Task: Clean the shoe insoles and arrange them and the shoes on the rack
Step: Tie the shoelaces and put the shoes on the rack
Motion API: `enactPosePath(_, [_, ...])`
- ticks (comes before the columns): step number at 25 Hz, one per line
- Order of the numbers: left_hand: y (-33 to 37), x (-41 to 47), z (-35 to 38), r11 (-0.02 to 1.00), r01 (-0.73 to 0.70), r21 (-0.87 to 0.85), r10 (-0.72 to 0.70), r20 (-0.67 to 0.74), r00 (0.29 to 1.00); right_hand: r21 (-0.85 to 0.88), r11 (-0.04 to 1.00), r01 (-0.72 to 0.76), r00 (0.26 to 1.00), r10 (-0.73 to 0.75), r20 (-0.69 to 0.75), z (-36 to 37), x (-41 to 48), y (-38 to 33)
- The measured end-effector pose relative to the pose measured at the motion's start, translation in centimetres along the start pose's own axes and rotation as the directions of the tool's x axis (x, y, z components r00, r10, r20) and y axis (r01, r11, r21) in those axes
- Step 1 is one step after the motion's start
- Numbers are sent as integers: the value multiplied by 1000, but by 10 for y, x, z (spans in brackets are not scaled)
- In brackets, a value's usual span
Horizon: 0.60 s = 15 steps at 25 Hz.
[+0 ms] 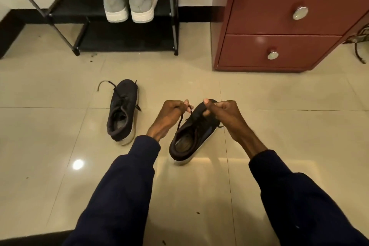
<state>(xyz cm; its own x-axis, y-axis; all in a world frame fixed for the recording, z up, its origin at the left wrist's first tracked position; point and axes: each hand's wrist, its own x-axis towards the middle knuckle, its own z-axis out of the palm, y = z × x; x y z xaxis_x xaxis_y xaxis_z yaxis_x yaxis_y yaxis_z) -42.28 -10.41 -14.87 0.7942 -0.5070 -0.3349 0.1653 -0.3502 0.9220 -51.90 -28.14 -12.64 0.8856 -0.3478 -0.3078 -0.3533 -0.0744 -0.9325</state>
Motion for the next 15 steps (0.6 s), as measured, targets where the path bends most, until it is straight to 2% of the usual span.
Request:
enactPosePath(2, [-6, -3, 15, 967, 3, -256, -17, -51, 999, 261, 965, 1, 999, 11, -47, 9, -2, 3])
enactPosePath(4, [-11, -4, 24, 873, 48, -486, -89, -62, 994, 483, 875, -28, 995, 71, -70, 15, 3, 10])
enactPosePath(7, [-22, -2, 31, 799, -2, -601, -60, -83, 995, 753, 657, -46, 985, 156, -76, 25, 10, 26])
enactPosePath(9, [-26, 1, 32, 822, -20, -568, -28, -75, 997, 794, 607, -44, 982, 174, -78, 30, 12, 33])
enactPosePath(15, [-33, 3, 31, 870, 23, -493, -36, -17, 999, 780, 619, -96, 988, 151, 1, 45, 20, 41])
